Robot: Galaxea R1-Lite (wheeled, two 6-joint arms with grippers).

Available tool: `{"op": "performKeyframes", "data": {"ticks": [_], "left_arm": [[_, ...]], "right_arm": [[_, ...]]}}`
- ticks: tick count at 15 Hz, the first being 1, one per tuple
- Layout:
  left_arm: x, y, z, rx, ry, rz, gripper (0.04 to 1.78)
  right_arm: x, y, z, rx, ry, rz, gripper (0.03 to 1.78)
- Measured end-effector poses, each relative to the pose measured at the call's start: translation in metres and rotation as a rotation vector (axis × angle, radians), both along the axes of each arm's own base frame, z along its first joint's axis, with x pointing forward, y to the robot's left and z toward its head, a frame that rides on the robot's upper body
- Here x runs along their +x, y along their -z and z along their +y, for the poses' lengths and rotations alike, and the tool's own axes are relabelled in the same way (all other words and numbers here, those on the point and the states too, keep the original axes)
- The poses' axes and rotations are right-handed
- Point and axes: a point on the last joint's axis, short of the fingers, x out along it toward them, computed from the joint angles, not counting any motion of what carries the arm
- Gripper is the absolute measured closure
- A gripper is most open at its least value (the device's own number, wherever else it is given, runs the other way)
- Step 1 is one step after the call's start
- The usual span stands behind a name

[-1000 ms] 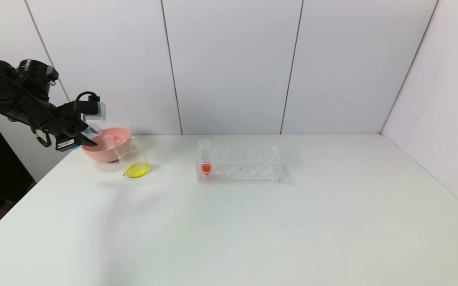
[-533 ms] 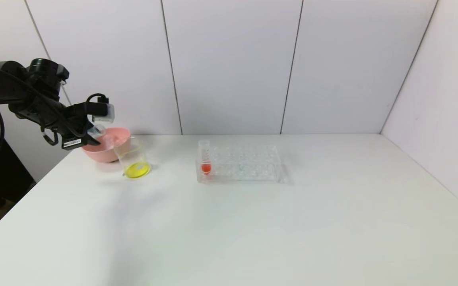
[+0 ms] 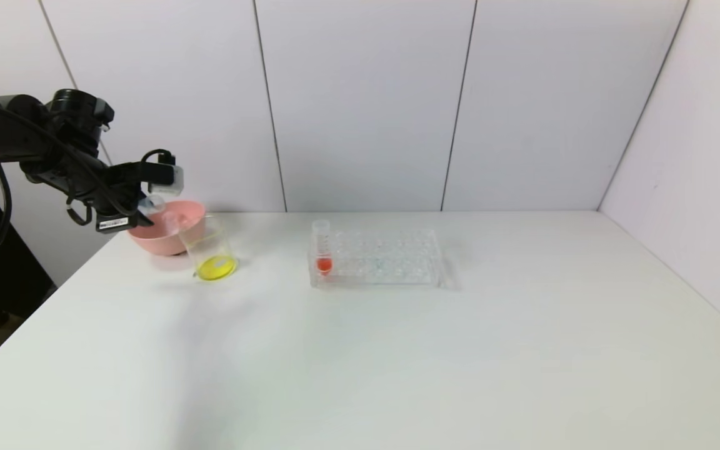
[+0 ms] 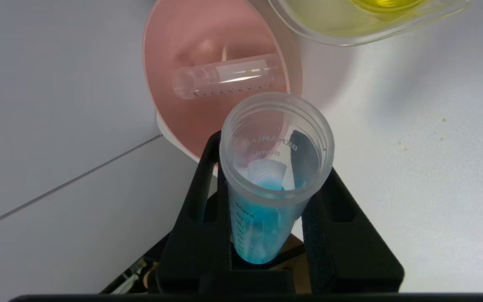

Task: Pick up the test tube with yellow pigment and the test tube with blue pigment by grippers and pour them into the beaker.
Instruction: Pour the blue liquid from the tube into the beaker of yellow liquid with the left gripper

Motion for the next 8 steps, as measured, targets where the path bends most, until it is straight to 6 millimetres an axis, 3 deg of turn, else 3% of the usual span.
{"op": "performKeyframes", "data": {"ticks": [8], "left_arm": [[0.0038, -0.0012, -0.0099, 0.001, 0.021, -0.026, 1.33]], "right_arm": [[0.0, 0.0, 0.0, 0.0, 0.0, 0.0, 0.04]]}}
